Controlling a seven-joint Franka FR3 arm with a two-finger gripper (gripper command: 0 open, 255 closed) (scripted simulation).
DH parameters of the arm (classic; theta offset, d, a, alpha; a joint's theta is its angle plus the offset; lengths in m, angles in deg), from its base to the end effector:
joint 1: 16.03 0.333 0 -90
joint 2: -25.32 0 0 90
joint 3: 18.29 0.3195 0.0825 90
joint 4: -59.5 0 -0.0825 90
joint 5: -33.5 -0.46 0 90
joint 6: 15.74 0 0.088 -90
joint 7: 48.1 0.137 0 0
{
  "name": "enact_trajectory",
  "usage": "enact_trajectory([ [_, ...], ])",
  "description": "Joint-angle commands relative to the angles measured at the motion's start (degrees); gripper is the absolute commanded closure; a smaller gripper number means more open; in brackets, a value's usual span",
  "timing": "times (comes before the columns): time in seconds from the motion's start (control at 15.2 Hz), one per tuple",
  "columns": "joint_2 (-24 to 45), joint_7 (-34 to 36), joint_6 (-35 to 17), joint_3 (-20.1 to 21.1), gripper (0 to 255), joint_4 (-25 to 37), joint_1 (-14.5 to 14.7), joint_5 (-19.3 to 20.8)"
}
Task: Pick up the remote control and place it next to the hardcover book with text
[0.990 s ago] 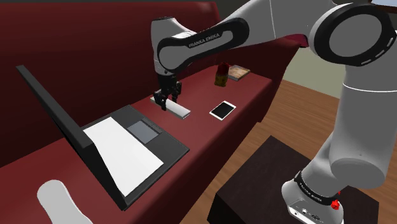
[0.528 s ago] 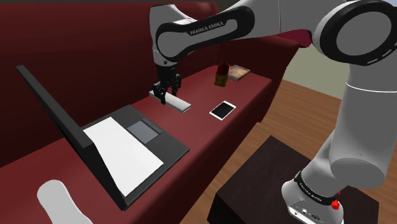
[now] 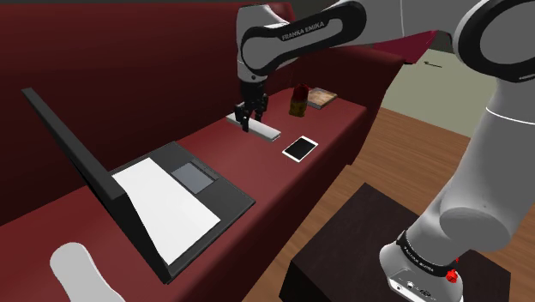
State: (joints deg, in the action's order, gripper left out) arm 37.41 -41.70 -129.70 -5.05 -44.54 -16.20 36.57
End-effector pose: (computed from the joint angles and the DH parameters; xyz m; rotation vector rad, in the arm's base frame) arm 0.6641 0.1443 0.3629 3.1282 0.2111 -0.0491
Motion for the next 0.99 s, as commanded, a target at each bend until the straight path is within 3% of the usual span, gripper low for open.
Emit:
enact_trajectory([
  [0.0, -1.9, -2.7, -0.7, -0.9, 255, -2.5, -1.6, -0.5],
  [0.92, -8.0, -21.6, -2.5, -8.9, 255, -10.0, -12.1, -2.0],
])
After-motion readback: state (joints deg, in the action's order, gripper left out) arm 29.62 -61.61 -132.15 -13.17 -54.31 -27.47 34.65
